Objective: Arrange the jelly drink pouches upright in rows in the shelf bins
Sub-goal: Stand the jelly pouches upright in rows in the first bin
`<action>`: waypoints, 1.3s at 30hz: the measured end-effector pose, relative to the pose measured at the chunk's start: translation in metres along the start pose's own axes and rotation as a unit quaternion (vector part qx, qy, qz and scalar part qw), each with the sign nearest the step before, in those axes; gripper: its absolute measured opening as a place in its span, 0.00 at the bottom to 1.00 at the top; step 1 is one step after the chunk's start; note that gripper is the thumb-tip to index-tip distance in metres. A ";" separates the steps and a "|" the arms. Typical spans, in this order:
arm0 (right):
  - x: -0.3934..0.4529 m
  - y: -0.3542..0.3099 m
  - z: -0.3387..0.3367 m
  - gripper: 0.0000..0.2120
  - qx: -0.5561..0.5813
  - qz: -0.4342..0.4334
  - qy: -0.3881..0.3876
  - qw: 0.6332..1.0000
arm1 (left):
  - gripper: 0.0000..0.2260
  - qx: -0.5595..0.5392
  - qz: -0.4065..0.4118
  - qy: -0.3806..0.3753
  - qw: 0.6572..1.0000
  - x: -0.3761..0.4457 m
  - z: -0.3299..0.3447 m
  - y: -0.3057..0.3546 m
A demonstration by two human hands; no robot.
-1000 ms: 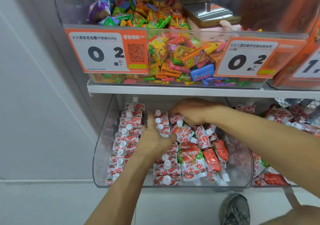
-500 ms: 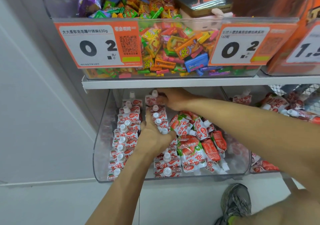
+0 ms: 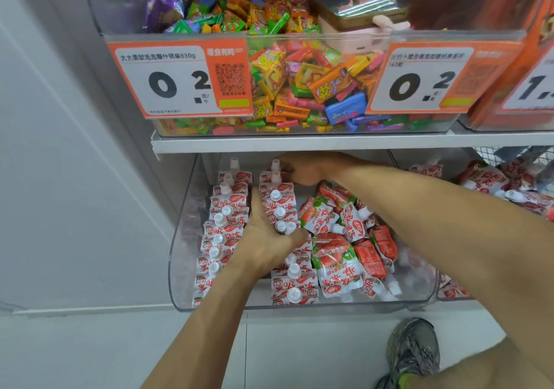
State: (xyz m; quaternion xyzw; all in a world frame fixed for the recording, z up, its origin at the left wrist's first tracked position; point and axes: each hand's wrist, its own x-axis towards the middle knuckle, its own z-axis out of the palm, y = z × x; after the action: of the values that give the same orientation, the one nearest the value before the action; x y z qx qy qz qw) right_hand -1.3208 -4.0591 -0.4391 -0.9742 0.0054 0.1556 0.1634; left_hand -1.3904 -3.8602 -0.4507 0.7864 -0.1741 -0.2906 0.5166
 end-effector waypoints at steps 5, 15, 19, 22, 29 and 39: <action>-0.017 0.000 -0.005 0.11 0.349 0.052 -0.095 0.931 | 0.46 -0.026 -0.011 -0.040 0.999 0.003 -0.004 0.006; -0.030 -0.013 0.018 0.11 0.149 0.137 0.200 0.959 | 0.46 -0.015 -0.049 -0.030 0.998 0.008 -0.002 0.009; -0.045 -0.015 0.010 0.14 0.197 0.104 0.146 0.964 | 0.43 -0.024 -0.028 -0.019 0.999 0.003 0.002 0.013; -0.060 -0.015 0.003 0.18 0.235 0.087 0.088 0.964 | 0.41 -0.032 -0.019 -0.015 0.999 -0.004 0.003 0.016; -0.138 -0.022 -0.015 0.12 0.007 0.020 0.009 1.000 | 0.37 0.269 0.098 0.035 0.957 -0.030 0.008 0.020; -0.215 -0.002 -0.009 0.30 -0.202 -0.013 -0.008 0.979 | 0.26 0.377 0.226 -0.089 0.894 -0.036 0.050 0.045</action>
State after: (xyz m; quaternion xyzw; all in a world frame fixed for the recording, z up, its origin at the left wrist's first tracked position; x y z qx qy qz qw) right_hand -1.5229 -4.0685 -0.3651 -0.9859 -0.0396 0.1589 -0.0344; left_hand -1.4491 -3.8937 -0.4144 0.8322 -0.4892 -0.1475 0.2153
